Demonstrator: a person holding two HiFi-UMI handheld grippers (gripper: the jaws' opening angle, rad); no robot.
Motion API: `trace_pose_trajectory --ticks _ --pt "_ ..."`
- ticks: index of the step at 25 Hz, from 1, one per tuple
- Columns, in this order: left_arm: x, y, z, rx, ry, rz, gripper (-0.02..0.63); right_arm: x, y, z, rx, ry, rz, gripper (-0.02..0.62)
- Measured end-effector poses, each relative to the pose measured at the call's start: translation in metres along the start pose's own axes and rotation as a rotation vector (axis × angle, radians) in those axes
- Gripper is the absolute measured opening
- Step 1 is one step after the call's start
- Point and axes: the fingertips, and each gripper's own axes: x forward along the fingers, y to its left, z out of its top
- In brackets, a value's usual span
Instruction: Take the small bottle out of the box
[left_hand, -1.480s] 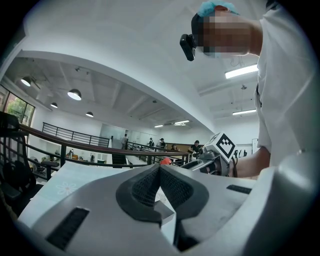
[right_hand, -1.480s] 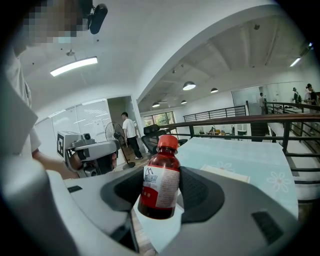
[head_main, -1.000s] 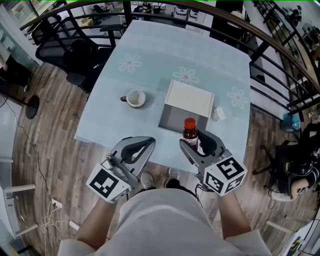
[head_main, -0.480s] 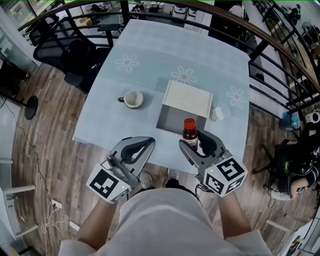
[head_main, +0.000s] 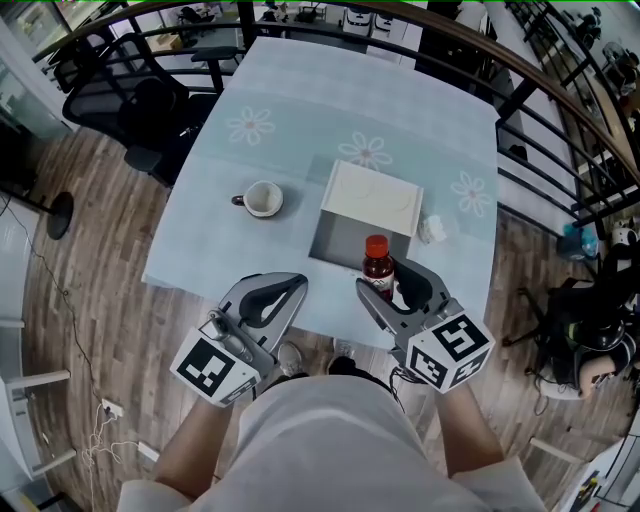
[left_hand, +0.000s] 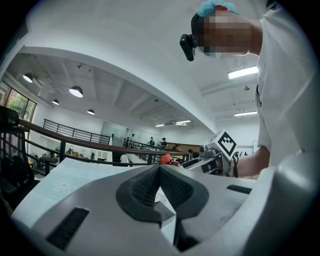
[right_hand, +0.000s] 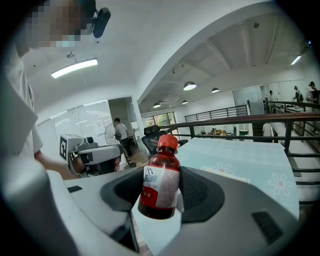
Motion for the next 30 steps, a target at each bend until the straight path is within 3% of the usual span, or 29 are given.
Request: trace_pose_trajectory --ticks 30 --pt "0.039 -0.002 -0.014 -0.021 0.01 0.027 0.006 -0.002 -0.034 -0.008 -0.019 0.035 0.042 0.239"
